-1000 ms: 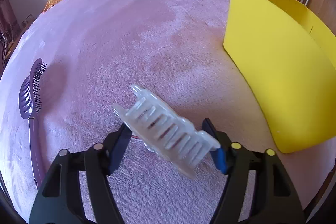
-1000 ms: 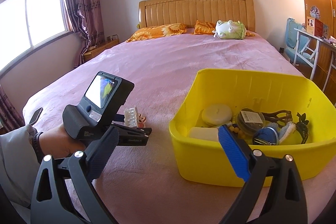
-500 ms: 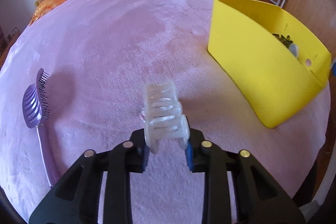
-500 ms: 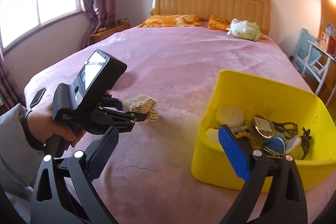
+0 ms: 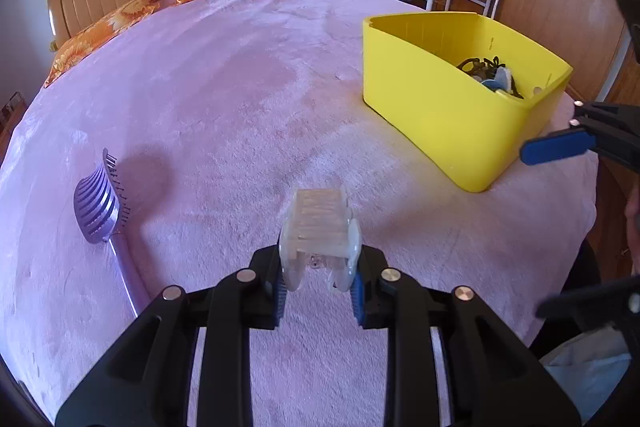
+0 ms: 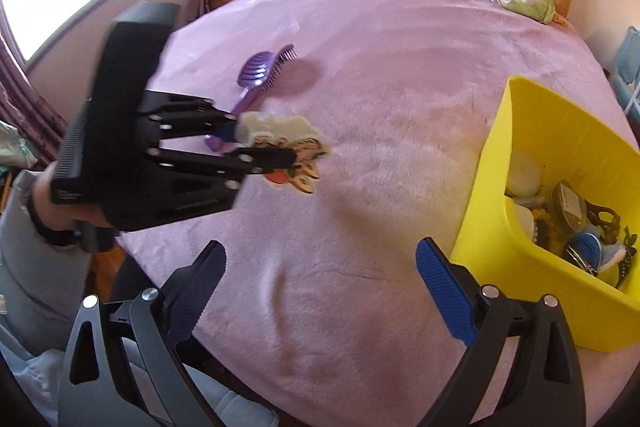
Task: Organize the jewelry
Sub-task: 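Lift and carry the white claw clip with the left tool over the bin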
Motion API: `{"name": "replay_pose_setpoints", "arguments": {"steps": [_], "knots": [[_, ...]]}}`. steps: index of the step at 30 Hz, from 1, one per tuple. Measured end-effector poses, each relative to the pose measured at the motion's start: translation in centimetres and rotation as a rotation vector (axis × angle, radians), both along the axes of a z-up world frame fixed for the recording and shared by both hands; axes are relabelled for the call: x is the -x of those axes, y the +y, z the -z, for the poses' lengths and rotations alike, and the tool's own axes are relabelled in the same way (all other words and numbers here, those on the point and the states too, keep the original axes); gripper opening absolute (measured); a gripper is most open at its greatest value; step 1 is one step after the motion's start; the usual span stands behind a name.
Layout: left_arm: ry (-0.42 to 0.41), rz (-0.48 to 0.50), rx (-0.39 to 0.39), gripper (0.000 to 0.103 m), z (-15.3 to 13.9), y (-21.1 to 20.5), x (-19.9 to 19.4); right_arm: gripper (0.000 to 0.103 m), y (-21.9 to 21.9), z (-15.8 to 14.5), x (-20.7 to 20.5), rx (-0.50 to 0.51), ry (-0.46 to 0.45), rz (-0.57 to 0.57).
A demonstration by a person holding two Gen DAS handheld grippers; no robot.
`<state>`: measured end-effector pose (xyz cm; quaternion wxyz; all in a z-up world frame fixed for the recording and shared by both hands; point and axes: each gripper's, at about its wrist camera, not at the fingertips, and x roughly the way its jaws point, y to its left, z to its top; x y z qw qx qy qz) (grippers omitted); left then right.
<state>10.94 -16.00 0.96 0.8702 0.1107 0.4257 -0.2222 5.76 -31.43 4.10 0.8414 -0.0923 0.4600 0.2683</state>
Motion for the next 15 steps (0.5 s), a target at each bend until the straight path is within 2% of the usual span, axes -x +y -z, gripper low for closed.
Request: {"name": "replay_pose_setpoints", "arguments": {"steps": [7,15], "knots": [[-0.011,-0.01,-0.023,0.026,-0.5,0.3,1.1,0.097,-0.6,-0.3,0.4,-0.025,-0.006,0.025],[-0.077,0.036,-0.081,0.026,-3.9,-2.0,1.9,0.097,-3.3,-3.0,2.2,-0.126,-0.099,0.051]]}}
